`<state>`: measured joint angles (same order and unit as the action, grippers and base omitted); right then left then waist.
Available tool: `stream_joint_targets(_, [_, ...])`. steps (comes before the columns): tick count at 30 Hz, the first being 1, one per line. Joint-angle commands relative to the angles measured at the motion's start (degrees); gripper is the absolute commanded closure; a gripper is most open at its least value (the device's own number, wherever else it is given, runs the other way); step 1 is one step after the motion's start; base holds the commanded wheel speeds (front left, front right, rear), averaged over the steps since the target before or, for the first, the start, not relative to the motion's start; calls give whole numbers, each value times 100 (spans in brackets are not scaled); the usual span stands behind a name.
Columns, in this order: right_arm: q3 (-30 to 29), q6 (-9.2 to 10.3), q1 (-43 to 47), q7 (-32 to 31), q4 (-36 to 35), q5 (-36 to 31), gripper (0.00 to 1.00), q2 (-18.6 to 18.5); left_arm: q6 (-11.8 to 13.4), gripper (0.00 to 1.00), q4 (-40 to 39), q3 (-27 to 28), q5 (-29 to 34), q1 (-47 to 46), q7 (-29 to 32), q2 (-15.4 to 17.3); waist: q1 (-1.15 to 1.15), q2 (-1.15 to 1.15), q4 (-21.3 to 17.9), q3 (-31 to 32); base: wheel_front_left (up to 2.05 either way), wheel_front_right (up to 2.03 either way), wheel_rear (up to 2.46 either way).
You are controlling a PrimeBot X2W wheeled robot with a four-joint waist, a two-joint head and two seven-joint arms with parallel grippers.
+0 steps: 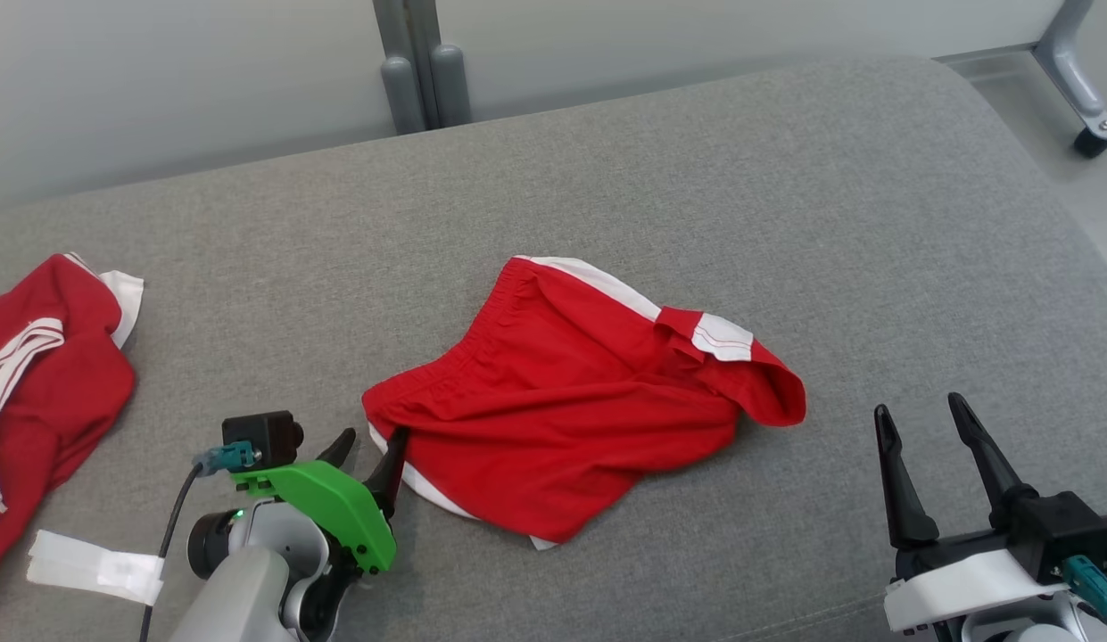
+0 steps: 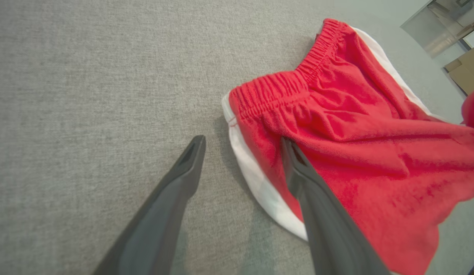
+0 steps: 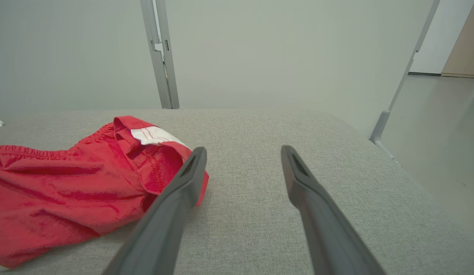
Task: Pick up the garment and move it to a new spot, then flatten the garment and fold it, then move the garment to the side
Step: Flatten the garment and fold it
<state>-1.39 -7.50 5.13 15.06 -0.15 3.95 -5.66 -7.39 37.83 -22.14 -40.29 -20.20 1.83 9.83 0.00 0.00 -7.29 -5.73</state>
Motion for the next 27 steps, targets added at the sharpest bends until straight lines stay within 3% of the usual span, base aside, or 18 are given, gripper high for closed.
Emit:
stream_joint_targets(1, [0, 2, -113, 18, 18, 60, 0, 30, -15, 0, 123, -52, -102, -169, 3, 10, 0, 0, -154, -162, 0, 0, 0])
stream_joint_targets(5, [23, 2, -167, 18, 44, 53, 0, 39, -16, 0, 412, -239, -99, -377, -14, 51, 0, 0, -212, -210, 0, 0, 0])
stream_joint_targets(6, [35, 2, -188, 18, 46, 51, 0, 46, -16, 32, 457, -307, -101, -402, -29, 59, 0, 0, -229, -216, 0, 0, 0])
stream_joint_targets(7, [37, 2, -194, 18, 48, 52, 0, 49, -16, 100, 473, -348, -159, -413, -30, 38, 0, 0, -241, -213, 0, 0, 0])
stream_joint_targets(12, [5, 2, -143, 18, 45, 47, 0, 42, -16, 100, 282, -458, -329, -585, -89, 7, 0, 0, -230, -176, 0, 0, 0])
stream_joint_targets(19, [-14, 2, -13, 18, 69, 29, 0, 69, 26, 100, -707, -604, -379, -825, 195, 107, 0, 0, -99, -44, 0, 0, 0])
stream_joint_targets(27, [15, 2, 46, 18, 98, 68, 0, 155, 700, 100, -2117, -286, -240, -1298, 917, 729, 0, 0, 83, 52, 0, 0, 0])
